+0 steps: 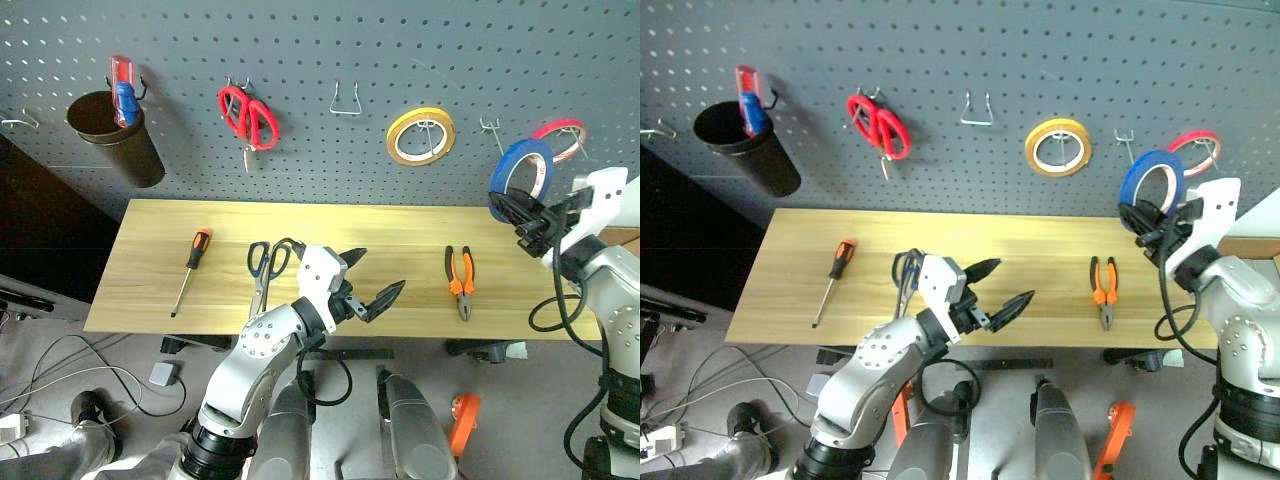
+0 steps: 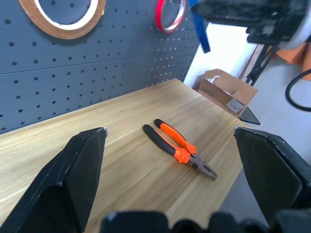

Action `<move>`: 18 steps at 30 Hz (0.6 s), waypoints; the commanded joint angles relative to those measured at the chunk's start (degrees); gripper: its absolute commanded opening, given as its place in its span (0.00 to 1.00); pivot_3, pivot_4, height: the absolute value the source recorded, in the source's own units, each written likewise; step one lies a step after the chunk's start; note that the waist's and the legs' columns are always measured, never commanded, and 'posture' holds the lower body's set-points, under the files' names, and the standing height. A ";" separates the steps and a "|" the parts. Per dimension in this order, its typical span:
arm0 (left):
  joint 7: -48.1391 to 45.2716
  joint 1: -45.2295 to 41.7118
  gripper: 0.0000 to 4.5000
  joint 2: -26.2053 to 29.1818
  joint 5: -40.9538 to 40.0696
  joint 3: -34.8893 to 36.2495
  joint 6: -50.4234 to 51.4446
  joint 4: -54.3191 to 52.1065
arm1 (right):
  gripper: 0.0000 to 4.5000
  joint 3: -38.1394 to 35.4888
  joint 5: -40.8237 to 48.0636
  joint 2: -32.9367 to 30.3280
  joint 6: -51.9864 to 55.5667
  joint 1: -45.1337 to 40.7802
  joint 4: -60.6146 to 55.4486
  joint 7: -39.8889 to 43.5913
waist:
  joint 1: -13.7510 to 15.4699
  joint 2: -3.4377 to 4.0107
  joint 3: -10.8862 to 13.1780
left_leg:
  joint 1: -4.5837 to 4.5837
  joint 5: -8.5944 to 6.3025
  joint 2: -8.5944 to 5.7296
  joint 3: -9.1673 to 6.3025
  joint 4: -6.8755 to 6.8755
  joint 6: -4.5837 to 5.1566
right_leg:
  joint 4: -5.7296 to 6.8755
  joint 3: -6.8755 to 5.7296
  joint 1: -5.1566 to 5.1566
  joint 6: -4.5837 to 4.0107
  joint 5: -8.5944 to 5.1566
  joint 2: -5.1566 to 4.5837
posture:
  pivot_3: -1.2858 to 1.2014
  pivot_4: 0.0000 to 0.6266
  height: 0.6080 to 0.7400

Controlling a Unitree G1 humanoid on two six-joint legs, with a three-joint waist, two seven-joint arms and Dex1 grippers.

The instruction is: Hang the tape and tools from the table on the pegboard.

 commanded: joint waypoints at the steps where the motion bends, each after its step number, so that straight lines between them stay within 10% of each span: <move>1: 0.43 0.39 1.00 0.19 -0.38 0.89 -1.11 -2.21 | 0.10 0.52 -0.91 -0.20 -3.73 -1.85 0.21 1.02 | -0.06 0.00 0.00 | 0.00 0.00 0.01 0.00 0.02 0.00 | 0.01 0.00 0.00 0.00 0.00 0.00 | 0.46 0.48 1.00; 18: 0.70 -0.31 1.00 0.42 -0.38 1.48 -0.95 -1.44 | 0.10 -2.03 3.14 -0.01 -1.40 1.48 -7.96 -2.13 | -0.07 0.00 -0.05 | 0.00 0.03 0.02 0.00 0.08 0.03 | 0.07 0.02 0.01 0.03 0.07 0.02 | 0.46 0.50 1.00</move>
